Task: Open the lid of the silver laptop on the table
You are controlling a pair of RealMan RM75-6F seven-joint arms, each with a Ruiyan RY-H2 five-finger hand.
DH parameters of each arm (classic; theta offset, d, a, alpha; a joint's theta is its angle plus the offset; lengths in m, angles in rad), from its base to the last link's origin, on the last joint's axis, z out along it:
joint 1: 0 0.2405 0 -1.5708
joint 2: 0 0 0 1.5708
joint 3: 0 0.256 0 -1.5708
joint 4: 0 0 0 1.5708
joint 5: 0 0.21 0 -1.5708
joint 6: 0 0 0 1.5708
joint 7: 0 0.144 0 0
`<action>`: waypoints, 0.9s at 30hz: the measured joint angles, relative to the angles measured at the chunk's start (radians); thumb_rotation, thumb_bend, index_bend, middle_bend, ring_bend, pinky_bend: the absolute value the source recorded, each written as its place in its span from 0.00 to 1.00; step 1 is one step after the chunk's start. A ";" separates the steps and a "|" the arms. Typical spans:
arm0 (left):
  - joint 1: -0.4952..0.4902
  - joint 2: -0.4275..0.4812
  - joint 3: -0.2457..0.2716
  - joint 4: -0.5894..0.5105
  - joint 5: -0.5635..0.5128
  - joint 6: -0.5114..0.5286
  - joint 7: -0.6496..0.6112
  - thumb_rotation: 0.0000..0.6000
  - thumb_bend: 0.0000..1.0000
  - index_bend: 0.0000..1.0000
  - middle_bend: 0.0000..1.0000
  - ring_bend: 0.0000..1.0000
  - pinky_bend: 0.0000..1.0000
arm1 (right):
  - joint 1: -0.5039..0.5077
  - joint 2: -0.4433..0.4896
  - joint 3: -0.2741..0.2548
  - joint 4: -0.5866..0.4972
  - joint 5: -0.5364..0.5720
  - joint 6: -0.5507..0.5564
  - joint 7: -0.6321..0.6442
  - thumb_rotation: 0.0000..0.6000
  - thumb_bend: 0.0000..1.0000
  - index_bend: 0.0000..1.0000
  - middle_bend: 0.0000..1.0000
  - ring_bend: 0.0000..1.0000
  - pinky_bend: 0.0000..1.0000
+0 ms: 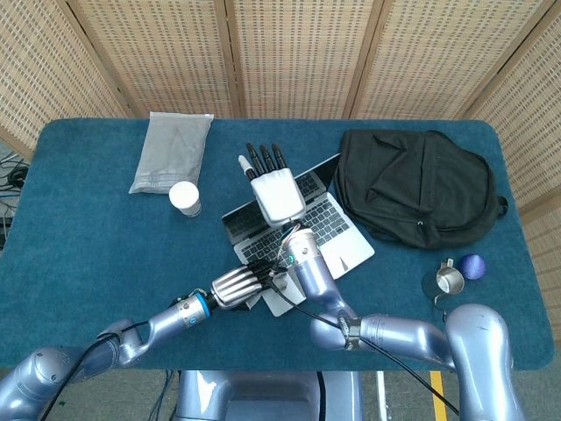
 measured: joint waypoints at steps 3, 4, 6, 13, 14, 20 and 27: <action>0.000 0.000 0.000 0.002 0.000 0.005 -0.005 1.00 0.81 0.16 0.08 0.07 0.11 | 0.013 -0.012 0.001 0.016 0.008 0.004 -0.001 1.00 0.31 0.10 0.00 0.00 0.06; 0.000 -0.001 0.000 0.002 0.000 0.006 -0.006 1.00 0.81 0.16 0.08 0.07 0.11 | 0.019 -0.016 0.001 0.022 0.010 0.006 -0.003 1.00 0.31 0.10 0.00 0.00 0.06; 0.001 -0.001 0.001 0.003 0.000 0.007 -0.007 1.00 0.81 0.16 0.08 0.07 0.11 | 0.025 -0.020 0.001 0.031 0.013 0.010 -0.005 1.00 0.31 0.10 0.00 0.00 0.06; 0.002 -0.001 0.001 0.010 -0.004 0.007 -0.011 1.00 0.81 0.16 0.08 0.07 0.11 | 0.030 -0.019 0.001 0.036 0.018 0.025 -0.004 1.00 0.31 0.10 0.00 0.00 0.06; 0.002 -0.001 0.000 0.010 -0.004 0.009 -0.012 1.00 0.81 0.16 0.08 0.07 0.11 | 0.029 -0.017 0.000 0.033 0.018 0.027 -0.004 1.00 0.31 0.10 0.00 0.00 0.06; 0.009 0.003 -0.002 0.008 -0.006 0.027 -0.016 1.00 0.80 0.16 0.08 0.07 0.11 | 0.010 0.013 -0.012 -0.014 0.005 0.050 -0.002 1.00 0.31 0.10 0.00 0.00 0.06; 0.023 0.027 -0.004 -0.017 -0.005 0.071 -0.023 1.00 0.79 0.16 0.08 0.07 0.11 | -0.059 0.105 -0.062 -0.133 -0.048 0.092 0.008 1.00 0.31 0.10 0.00 0.00 0.06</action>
